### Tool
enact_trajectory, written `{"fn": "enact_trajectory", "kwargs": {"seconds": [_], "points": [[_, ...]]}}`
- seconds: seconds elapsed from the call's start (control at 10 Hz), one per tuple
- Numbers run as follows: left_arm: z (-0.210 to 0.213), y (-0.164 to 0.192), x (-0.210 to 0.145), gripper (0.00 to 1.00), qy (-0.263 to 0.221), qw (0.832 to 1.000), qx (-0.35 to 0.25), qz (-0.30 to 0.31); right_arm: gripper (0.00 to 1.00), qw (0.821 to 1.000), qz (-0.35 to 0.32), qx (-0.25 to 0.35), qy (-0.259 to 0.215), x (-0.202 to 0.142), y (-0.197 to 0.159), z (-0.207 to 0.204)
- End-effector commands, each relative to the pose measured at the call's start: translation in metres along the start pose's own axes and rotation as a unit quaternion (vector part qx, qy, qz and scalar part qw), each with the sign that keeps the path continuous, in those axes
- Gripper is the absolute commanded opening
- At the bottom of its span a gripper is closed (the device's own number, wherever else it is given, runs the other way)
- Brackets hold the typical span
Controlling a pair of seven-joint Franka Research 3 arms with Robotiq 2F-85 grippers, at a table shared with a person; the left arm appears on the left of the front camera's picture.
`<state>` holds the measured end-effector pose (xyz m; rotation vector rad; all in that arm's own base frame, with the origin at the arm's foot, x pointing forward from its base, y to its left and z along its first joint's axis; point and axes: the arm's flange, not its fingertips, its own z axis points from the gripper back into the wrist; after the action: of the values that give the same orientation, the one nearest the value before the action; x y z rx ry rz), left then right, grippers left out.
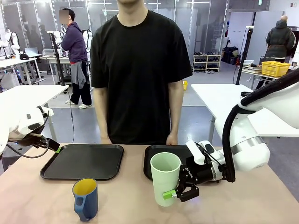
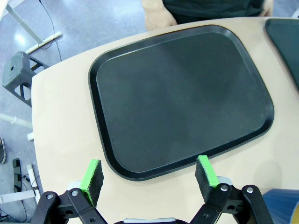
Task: Sort and store the cups by type.
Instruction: Place the picked Reusable plastic cup into the Flat Tray indicated by the person.
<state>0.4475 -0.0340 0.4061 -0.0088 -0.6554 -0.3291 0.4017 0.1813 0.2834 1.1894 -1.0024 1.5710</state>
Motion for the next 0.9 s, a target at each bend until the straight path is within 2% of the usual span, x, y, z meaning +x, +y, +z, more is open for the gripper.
{"fn": "enact_trajectory", "kwargs": {"seconds": [0.0, 0.8], "points": [[0.0003, 0.001, 0.0, 1.0, 0.0, 1.0, 0.002, -0.002, 0.37, 1.0, 0.001, 0.005, -0.001, 0.0003, 0.001, -0.0009], [0.0003, 0.001, 0.0, 1.0, 0.0, 1.0, 0.002, -0.002, 0.37, 1.0, 0.001, 0.005, -0.001, 0.0003, 0.001, -0.0009]]}}
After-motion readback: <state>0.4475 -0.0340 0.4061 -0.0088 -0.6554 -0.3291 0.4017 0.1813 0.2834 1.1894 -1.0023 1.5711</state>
